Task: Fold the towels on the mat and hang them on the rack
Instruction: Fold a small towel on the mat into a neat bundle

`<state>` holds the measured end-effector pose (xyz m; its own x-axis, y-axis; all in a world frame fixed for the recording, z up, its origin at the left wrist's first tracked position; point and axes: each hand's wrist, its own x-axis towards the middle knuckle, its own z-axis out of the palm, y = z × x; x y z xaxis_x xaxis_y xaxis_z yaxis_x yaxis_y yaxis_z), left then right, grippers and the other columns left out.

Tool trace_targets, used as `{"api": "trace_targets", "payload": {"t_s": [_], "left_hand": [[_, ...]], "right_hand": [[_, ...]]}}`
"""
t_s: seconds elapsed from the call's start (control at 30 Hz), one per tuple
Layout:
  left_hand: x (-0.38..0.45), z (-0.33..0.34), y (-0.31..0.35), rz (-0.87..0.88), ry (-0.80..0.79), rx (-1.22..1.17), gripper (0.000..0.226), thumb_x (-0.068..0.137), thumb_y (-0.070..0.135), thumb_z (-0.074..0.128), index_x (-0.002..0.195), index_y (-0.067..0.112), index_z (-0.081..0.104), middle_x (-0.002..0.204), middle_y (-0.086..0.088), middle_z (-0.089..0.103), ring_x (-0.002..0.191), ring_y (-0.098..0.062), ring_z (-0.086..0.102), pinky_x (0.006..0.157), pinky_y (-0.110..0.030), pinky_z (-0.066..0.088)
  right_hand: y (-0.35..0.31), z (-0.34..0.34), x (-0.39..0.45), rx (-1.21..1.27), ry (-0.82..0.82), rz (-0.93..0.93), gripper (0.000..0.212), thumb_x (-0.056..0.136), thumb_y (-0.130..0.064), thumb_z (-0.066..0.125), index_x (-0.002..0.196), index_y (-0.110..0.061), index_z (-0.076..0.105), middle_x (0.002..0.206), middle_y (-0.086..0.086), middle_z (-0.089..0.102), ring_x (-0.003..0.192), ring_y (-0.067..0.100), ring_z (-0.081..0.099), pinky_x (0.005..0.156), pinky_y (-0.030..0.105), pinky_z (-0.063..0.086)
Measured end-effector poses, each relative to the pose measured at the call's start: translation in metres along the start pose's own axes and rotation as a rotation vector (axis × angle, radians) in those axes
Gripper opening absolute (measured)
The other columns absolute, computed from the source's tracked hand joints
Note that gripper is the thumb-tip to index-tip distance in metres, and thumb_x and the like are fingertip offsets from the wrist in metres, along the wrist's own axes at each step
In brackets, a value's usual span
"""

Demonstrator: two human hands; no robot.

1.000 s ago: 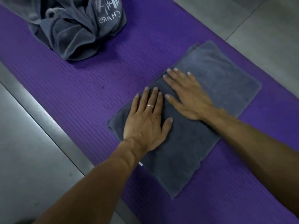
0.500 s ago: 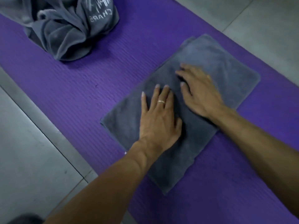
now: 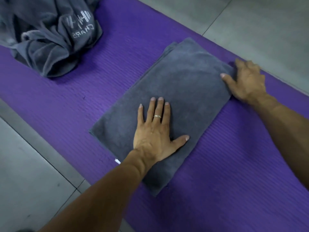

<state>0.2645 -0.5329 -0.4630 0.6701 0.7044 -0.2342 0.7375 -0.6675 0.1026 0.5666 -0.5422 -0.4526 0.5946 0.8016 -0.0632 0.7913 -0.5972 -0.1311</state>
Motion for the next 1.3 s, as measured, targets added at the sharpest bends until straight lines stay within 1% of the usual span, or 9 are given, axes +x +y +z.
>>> {"api": "trace_targets", "payload": {"t_s": [0.13,0.27,0.43,0.6,0.73,0.83,0.93,1.1,1.3], "left_hand": [[-0.005,0.001,-0.006,0.057,0.016,0.001,0.11,0.073,0.086,0.007,0.154,0.011,-0.002,0.162,-0.011,-0.006,0.148,-0.027,-0.014,0.115,-0.058,-0.01],[-0.018,-0.006,-0.015,0.18,-0.056,0.019,0.1,0.077,0.08,0.014,0.154,0.018,-0.003,0.162,-0.002,-0.007,0.148,-0.023,-0.013,0.117,-0.056,-0.008],[-0.06,0.015,-0.017,0.299,0.092,0.006,0.08,0.087,0.066,0.024,0.148,0.015,0.034,0.155,-0.005,0.034,0.145,-0.027,0.025,0.114,-0.057,0.02],[-0.097,0.029,-0.013,0.396,0.041,0.064,0.087,0.085,0.076,0.028,0.148,0.015,0.035,0.155,-0.007,0.03,0.144,-0.03,0.026,0.112,-0.06,0.017],[-0.093,0.01,-0.021,0.421,0.033,-0.007,0.059,0.087,0.048,0.033,0.13,0.016,0.06,0.138,-0.01,0.055,0.128,-0.033,0.052,0.098,-0.059,0.043],[-0.082,-0.018,-0.022,0.378,-0.007,-0.226,0.057,0.092,0.044,0.023,0.122,0.014,0.062,0.128,-0.009,0.062,0.121,-0.031,0.057,0.101,-0.043,0.044],[-0.069,-0.041,-0.028,0.302,-0.038,-0.462,0.037,0.1,0.034,0.038,0.11,0.009,0.063,0.107,-0.007,0.068,0.103,-0.03,0.061,0.089,-0.033,0.043],[-0.06,-0.055,-0.036,0.28,-0.128,-0.629,0.032,0.099,0.022,0.051,0.067,0.025,0.048,0.067,0.016,0.052,0.066,-0.006,0.052,0.071,-0.024,0.035],[-0.056,-0.07,-0.038,0.149,-0.51,-0.744,0.023,0.094,0.036,0.059,0.086,0.02,0.072,0.092,0.005,0.072,0.089,-0.013,0.065,0.087,-0.029,0.05]], "right_hand": [[0.009,-0.019,-0.001,0.322,-0.132,0.164,0.033,0.087,-0.037,0.067,0.096,-0.005,0.066,0.09,0.014,0.062,0.085,0.028,0.057,0.074,0.034,0.043],[0.042,-0.026,-0.061,0.631,-0.154,0.392,0.032,0.082,-0.03,0.075,0.063,-0.012,0.056,0.062,0.007,0.053,0.064,0.023,0.051,0.068,0.045,0.051],[0.076,-0.017,-0.16,0.526,-0.053,0.556,0.024,0.083,-0.028,0.074,0.084,-0.006,0.065,0.081,0.017,0.063,0.081,0.029,0.06,0.079,0.046,0.051],[0.042,-0.028,-0.205,0.12,0.198,0.405,0.055,0.089,-0.029,0.062,0.135,-0.004,0.042,0.127,0.025,0.047,0.117,0.045,0.045,0.089,0.054,0.041],[-0.007,-0.016,-0.228,0.139,-0.134,-0.063,0.068,0.087,-0.063,0.04,0.137,-0.018,0.049,0.143,0.01,0.044,0.134,0.03,0.039,0.107,0.051,0.035],[-0.013,-0.01,-0.237,0.041,-0.314,-0.165,0.08,0.081,-0.073,0.049,0.146,-0.027,0.038,0.157,0.004,0.025,0.146,0.021,0.021,0.117,0.045,0.021],[0.002,-0.013,-0.235,-0.051,-0.257,-0.185,0.065,0.088,-0.05,0.06,0.144,-0.023,0.041,0.154,0.007,0.033,0.142,0.024,0.031,0.112,0.044,0.025],[0.027,-0.034,-0.225,-0.03,-0.021,-0.072,0.01,0.092,-0.02,0.057,0.1,-0.016,0.058,0.099,0.009,0.065,0.099,0.032,0.061,0.092,0.047,0.038],[0.027,-0.075,-0.189,-0.021,-0.326,0.035,0.008,0.093,-0.017,0.052,0.1,-0.02,0.053,0.107,0.015,0.066,0.095,0.034,0.06,0.079,0.039,0.047]]}}
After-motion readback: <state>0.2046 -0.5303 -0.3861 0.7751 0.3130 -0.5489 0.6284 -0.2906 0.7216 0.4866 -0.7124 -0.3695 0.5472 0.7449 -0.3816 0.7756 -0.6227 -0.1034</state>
